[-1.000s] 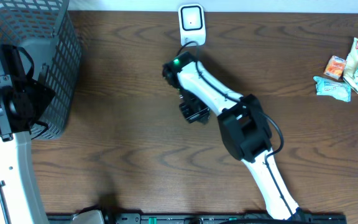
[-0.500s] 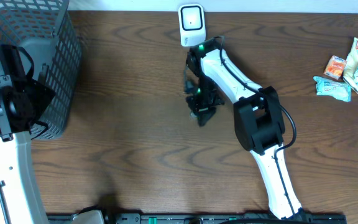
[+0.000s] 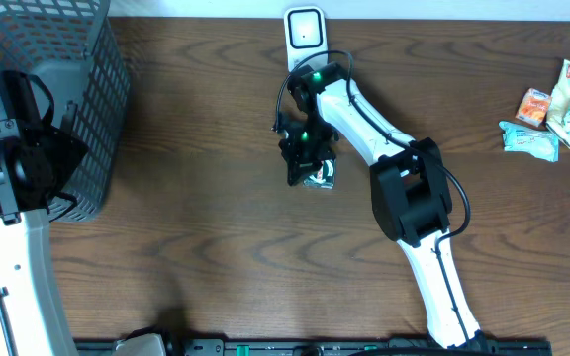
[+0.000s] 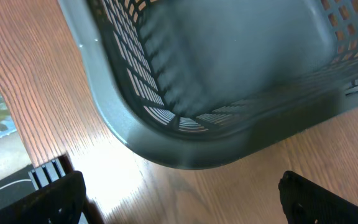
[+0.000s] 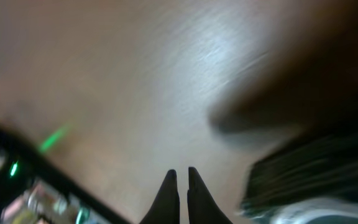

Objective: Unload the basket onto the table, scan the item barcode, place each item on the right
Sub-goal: 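Lift the Zam-Buk tin up to the scanner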

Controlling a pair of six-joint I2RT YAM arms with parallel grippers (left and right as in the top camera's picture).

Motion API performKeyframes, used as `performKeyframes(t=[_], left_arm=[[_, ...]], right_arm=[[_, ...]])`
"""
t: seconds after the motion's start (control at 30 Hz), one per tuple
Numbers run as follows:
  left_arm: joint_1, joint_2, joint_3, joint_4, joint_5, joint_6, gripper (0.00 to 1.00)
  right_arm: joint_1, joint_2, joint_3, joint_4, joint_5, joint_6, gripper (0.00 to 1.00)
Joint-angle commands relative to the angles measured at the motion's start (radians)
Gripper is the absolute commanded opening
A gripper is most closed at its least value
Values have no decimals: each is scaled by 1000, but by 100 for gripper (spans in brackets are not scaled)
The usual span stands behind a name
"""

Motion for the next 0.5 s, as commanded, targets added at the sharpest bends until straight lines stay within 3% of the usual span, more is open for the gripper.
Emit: performKeyframes(t=[0.0, 0.37, 0.47], left_arm=[[5, -7, -2, -2, -10, -9, 97], [5, -7, -2, -2, -10, -9, 98], [5, -7, -2, -2, -10, -9, 98]], right_arm=[[9, -37, 18, 11, 190, 192, 1], [10, -37, 18, -161, 410, 208, 1], [-1, -37, 18, -204, 558, 289, 1]])
